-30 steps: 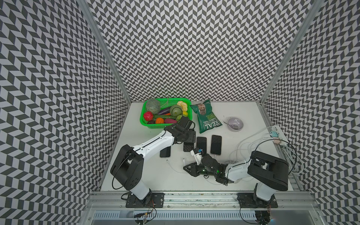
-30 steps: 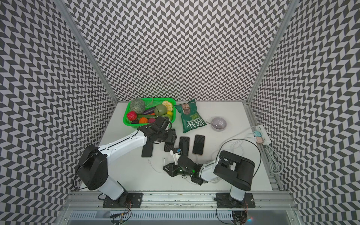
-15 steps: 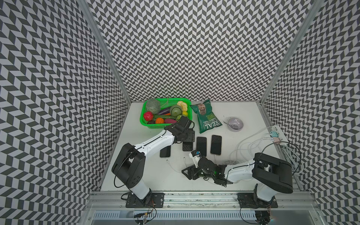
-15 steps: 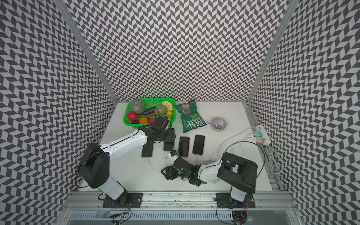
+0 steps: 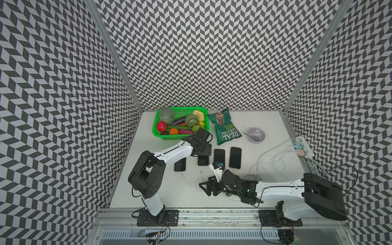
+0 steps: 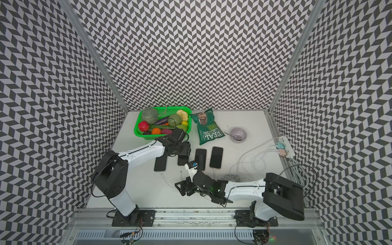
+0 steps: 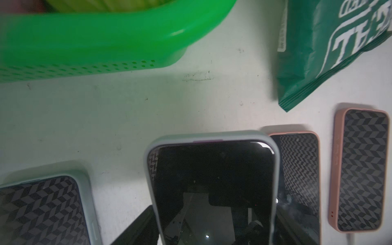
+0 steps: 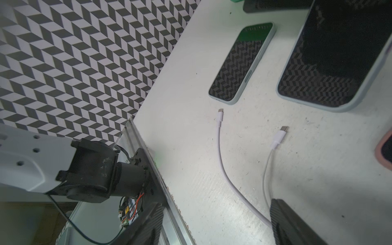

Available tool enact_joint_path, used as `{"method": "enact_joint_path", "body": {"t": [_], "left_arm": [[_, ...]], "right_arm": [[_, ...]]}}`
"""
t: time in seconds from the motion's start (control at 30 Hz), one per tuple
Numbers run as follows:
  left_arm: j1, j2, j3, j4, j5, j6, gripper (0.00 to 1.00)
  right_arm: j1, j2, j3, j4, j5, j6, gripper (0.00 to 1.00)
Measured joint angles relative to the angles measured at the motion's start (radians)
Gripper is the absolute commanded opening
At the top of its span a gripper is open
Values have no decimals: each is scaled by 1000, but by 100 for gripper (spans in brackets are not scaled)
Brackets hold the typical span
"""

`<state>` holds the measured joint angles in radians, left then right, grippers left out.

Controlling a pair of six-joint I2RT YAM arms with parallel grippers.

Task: Unplug the charging cable from the phone
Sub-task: Place the phone at the center of the board.

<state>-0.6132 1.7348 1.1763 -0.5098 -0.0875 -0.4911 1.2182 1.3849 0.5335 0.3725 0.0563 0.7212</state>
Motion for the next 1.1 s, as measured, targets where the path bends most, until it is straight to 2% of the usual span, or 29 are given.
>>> {"method": "enact_joint_path", "body": {"t": [0.27,0.4,0.47,0.67,0.77,0.9,1.1], "left_arm": [[13,29,0,20,-41,-1,20],[14,61,0,27,-53,-1,31],[14,77,0,27,-57,0,40],[14,97,0,33,-62,-1,79],[14,108,0,37,-66,-1,92],[14,117,0,39,-71,-2,99],[14,116,0,47,-72,-5,99]], "right_arm": [[3,-158,-56,-71,56,-19,95],[3,-208,-77,-107,76,-24,96],[3,-225,-80,-122,85,-26,97],[2,-263,-83,-157,106,-33,97],[-4,-281,-94,-171,114,-34,97],[-18,-288,-97,-187,119,-34,97],[-51,-311,-103,-209,122,-36,98]]}}
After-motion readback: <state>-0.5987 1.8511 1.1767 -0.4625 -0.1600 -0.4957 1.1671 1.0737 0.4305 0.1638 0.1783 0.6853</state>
